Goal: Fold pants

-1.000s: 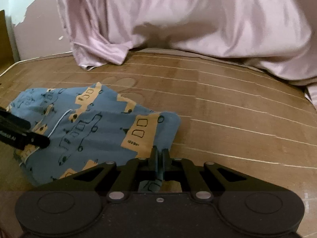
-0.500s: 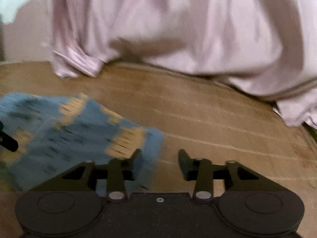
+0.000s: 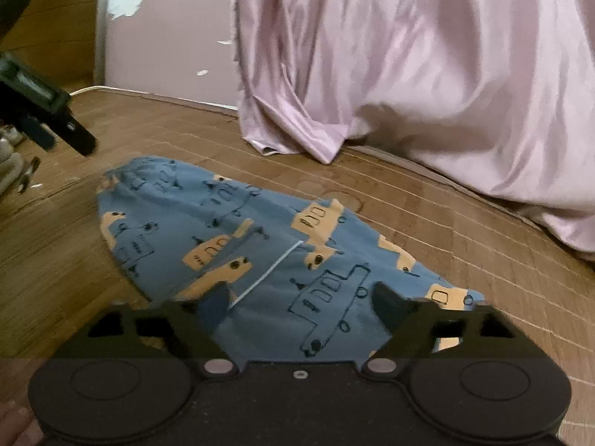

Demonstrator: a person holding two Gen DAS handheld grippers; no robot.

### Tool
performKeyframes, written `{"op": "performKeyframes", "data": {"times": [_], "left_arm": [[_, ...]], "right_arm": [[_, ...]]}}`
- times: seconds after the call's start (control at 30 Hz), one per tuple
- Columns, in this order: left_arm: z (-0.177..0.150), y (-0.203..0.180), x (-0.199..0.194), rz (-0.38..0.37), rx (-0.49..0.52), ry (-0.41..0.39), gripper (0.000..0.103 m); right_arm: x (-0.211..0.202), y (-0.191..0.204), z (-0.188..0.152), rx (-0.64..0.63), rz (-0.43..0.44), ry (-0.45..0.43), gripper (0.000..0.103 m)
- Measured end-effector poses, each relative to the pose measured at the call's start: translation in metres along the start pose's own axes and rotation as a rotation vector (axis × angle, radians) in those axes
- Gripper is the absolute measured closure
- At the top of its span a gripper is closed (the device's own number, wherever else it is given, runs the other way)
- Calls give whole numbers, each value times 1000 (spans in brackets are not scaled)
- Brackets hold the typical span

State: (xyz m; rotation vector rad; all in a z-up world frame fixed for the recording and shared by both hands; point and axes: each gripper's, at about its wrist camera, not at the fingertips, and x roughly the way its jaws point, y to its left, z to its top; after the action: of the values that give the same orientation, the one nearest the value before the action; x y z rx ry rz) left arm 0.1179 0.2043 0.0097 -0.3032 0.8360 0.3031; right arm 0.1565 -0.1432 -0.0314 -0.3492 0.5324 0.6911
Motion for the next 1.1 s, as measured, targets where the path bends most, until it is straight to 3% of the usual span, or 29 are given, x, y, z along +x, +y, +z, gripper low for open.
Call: {"op": "performKeyframes", "data": {"times": [0.07,0.17,0.23,0.3,0.4,0.47,0.53,0.57,0.63,0.7,0.77,0.87,1.0,1.1], "left_arm": [[-17,3,11,-13,-23,-57,0],[-23,-6,27,30,15,-36,0],[-27,-6,26,37,-11,-99,0],[-29,1,28,44,-91,-152,0],[-32,21,37,-19,-284,-184,3],[-37,31,39,-9,-394,-237,4],[-39,38,46,-33,-430,-226,13],[-40,40,50,-41,-432,-209,23],[-40,43,54,-27,-405,-220,29],[-38,47,54,-21,-408,-211,46],[-36,52,56,-31,-440,-194,52],[-34,48,56,-29,-393,-165,73],[-32,21,44,82,-228,-198,79],[-31,-7,36,169,-50,-231,80]], "right_arm": [[-10,-4,-1,-8,4,-5,11],[-28,-16,-4,60,3,-32,5],[-33,-18,-3,83,13,-47,4],[-30,-15,0,75,17,-52,4],[-26,-11,0,90,30,-54,4],[-22,-10,-2,97,42,-67,4],[-16,-10,-7,101,51,-76,4],[-10,-10,-10,106,57,-76,4],[0,-11,-15,122,62,-59,4],[8,-12,-18,140,60,-36,5],[15,-13,-19,143,52,-26,6],[25,-10,-19,123,28,5,10],[32,-5,-19,95,0,34,10],[32,-5,-18,101,-1,35,10]]}}
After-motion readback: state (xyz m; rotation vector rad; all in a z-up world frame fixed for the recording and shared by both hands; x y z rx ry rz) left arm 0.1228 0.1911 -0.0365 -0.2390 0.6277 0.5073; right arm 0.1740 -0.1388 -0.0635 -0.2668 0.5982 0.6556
